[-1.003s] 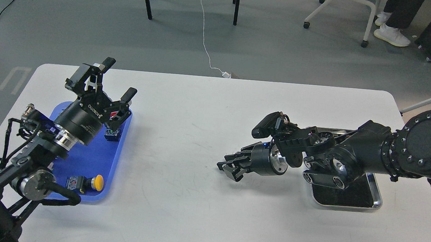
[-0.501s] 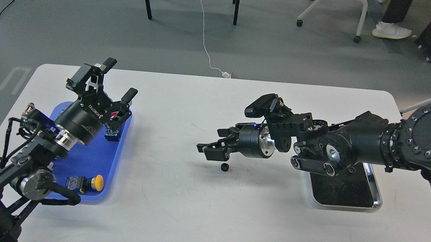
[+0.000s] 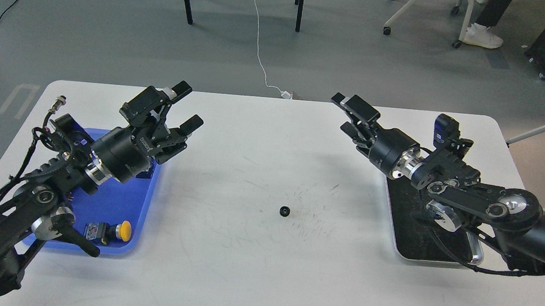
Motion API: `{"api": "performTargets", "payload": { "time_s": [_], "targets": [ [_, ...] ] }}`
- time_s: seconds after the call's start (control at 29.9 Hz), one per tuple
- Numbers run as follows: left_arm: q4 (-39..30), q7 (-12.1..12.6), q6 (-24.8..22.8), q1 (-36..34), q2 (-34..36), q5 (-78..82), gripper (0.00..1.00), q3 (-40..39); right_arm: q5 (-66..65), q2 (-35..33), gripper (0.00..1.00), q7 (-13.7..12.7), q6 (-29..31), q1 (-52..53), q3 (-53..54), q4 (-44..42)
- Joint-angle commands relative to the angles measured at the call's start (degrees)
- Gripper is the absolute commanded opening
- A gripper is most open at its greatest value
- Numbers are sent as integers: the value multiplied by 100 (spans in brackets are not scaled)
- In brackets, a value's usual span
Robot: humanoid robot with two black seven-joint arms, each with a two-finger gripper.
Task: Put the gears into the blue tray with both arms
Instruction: 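Open the right gripper to set the gear on the table, withdraw, then reach the left gripper to the black gear and grasp it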
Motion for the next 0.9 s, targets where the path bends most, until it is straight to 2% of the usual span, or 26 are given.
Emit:
{"api": "performTargets", "payload": {
  "time_s": [0.0, 0.2, 0.33, 0.47, 0.74, 0.87],
  "targets": [
    [0, -71, 1, -516, -6, 960, 98, 574, 827, -229, 98, 1, 767, -650, 834, -15],
    [9, -71, 115, -1930, 29, 2866, 98, 2516, 1435, -414, 99, 1, 1762, -1283, 1363, -77],
    [237, -71, 483, -2810, -207, 4501, 98, 3475, 1426, -423, 99, 1, 1771, -1495, 1460, -68],
    [1141, -71, 949, -3408, -901, 5671, 97, 4179, 1426, -528, 99, 1, 1763, -1566, 1627, -68],
    [2126, -71, 1231, -3664, -1710, 5974, 94, 4778, 1435, -678, 99, 1, 1763, -1645, 1645, -51],
    [2329, -71, 1337, -3664, -1790, 5974, 90, 4935, 1435, -686, 99, 1, 1763, -1654, 1645, -42]
  ]
}}
